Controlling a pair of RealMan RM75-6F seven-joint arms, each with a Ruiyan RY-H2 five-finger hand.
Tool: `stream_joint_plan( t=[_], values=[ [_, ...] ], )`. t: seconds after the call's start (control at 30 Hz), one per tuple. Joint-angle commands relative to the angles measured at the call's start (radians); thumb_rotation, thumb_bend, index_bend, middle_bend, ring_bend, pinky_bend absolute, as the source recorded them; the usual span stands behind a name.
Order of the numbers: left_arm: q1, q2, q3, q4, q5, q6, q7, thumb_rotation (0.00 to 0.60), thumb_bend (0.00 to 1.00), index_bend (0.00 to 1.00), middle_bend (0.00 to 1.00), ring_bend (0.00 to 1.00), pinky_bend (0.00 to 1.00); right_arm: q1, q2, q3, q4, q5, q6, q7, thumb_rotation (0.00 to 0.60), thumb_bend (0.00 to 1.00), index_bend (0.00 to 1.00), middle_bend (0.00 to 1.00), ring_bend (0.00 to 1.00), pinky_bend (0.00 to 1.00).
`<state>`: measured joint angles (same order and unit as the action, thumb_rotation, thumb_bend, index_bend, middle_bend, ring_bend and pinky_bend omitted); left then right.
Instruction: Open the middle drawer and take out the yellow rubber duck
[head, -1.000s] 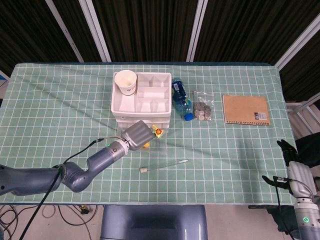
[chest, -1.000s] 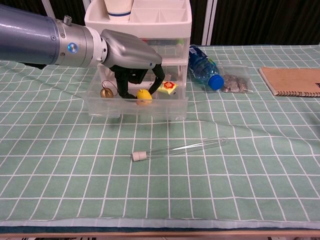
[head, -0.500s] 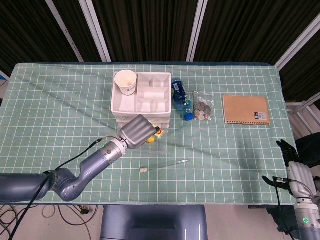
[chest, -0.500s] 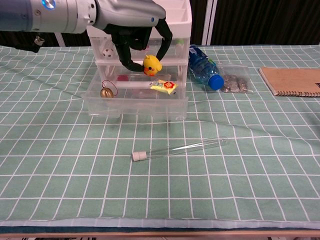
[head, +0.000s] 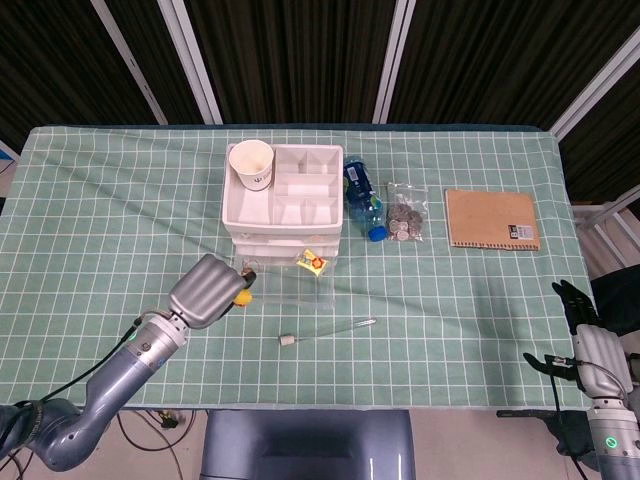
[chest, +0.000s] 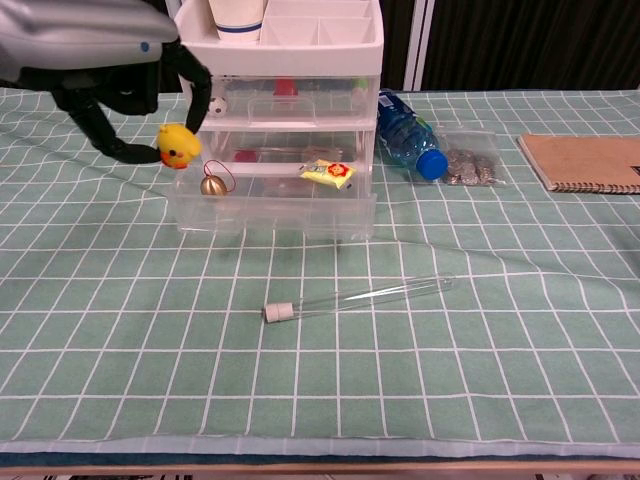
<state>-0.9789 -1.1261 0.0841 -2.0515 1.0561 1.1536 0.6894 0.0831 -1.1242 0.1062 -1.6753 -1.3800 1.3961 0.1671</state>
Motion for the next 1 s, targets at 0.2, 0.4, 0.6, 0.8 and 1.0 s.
stream_joint_plan(
  t=[0.2, 0.4, 0.6, 0.8, 1.0],
  values=[
    [0.158, -0.041, 0.075, 0.136, 0.049, 0.051, -0.07, 0.6, 0.37, 0.55, 1.0, 1.0, 1.0, -0.001, 0.0, -0.002, -0.003, -0.003, 0.002, -0.007, 0.6, 0.03, 0.0, 0.0, 0.0, 0.22],
    [0.22, -0.122, 0.085, 0.231, 0.052, 0.041, -0.063, 0.6, 0.37, 0.55, 1.0, 1.0, 1.0, -0.003, 0.0, -0.005, -0.012, -0.007, 0.006, -0.01, 0.6, 0.03, 0.0, 0.0, 0.0, 0.22],
    [0.246, -0.187, 0.07, 0.285, 0.055, 0.03, -0.038, 0.6, 0.37, 0.55, 1.0, 1.0, 1.0, -0.006, 0.0, -0.006, -0.016, -0.007, 0.01, -0.011, 0.6, 0.03, 0.0, 0.0, 0.0, 0.22],
    [0.25, -0.226, 0.049, 0.309, 0.033, 0.006, 0.002, 0.6, 0.36, 0.55, 1.0, 1.0, 1.0, -0.006, 0.002, -0.005, -0.016, -0.005, 0.008, -0.007, 0.6, 0.03, 0.0, 0.0, 0.0, 0.22],
    [0.247, -0.287, 0.024, 0.343, -0.022, -0.029, 0.07, 0.6, 0.34, 0.55, 1.0, 1.0, 1.0, -0.005, 0.003, -0.005, -0.014, -0.006, 0.006, -0.003, 0.6, 0.03, 0.0, 0.0, 0.0, 0.22]
  ],
)
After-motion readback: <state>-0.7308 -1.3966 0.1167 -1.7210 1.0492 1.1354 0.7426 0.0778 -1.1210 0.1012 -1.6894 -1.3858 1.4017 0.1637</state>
